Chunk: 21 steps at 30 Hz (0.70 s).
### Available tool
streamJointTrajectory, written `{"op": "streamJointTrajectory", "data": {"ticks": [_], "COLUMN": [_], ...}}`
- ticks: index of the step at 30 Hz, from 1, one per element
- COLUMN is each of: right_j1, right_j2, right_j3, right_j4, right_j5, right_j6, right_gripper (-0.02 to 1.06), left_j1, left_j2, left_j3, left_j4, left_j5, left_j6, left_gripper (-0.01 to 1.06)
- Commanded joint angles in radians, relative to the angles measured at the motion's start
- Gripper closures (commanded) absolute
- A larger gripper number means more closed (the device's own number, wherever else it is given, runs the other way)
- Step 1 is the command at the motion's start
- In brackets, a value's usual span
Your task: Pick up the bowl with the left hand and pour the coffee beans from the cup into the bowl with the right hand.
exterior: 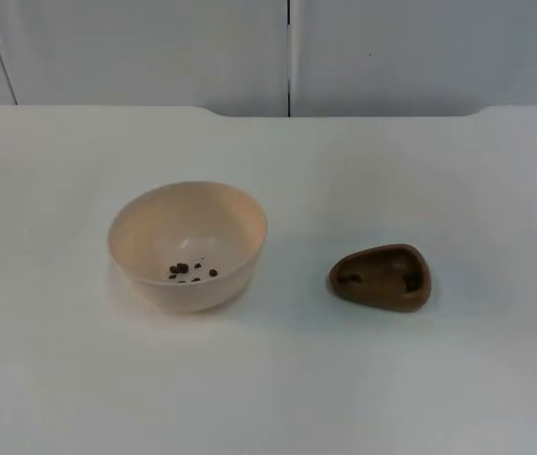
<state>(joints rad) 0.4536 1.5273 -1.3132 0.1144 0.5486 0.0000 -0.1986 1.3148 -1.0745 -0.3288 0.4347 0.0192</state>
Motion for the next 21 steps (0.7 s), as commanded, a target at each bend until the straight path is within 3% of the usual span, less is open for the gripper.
{"op": "streamJointTrajectory", "data": {"ticks": [1, 6, 14, 21], "right_j1": [-0.001, -0.001, -0.001, -0.001], "right_j2": [-0.032, -0.088, -0.146, -0.252], "right_j3": [0.002, 0.002, 0.008, 0.107], "right_j4": [-0.004, -0.004, -0.005, -0.007], "right_j5": [0.02, 0.055, 0.12, 0.096], "right_j6": [-0.011, -0.011, -0.011, -0.016], "right_gripper": [0.32, 0.32, 0.32, 0.32], "left_j1": [0.002, 0.002, 0.002, 0.002], "left_j2": [-0.037, -0.108, -0.18, -0.236], "left_j3": [0.003, 0.003, 0.003, 0.008], "left_j4": [0.006, 0.008, 0.008, 0.008], "left_j5": [0.002, 0.017, 0.121, 0.181], "left_j6": [0.011, 0.03, 0.077, 0.089], "left_gripper": [0.29, 0.29, 0.29, 0.29]}}
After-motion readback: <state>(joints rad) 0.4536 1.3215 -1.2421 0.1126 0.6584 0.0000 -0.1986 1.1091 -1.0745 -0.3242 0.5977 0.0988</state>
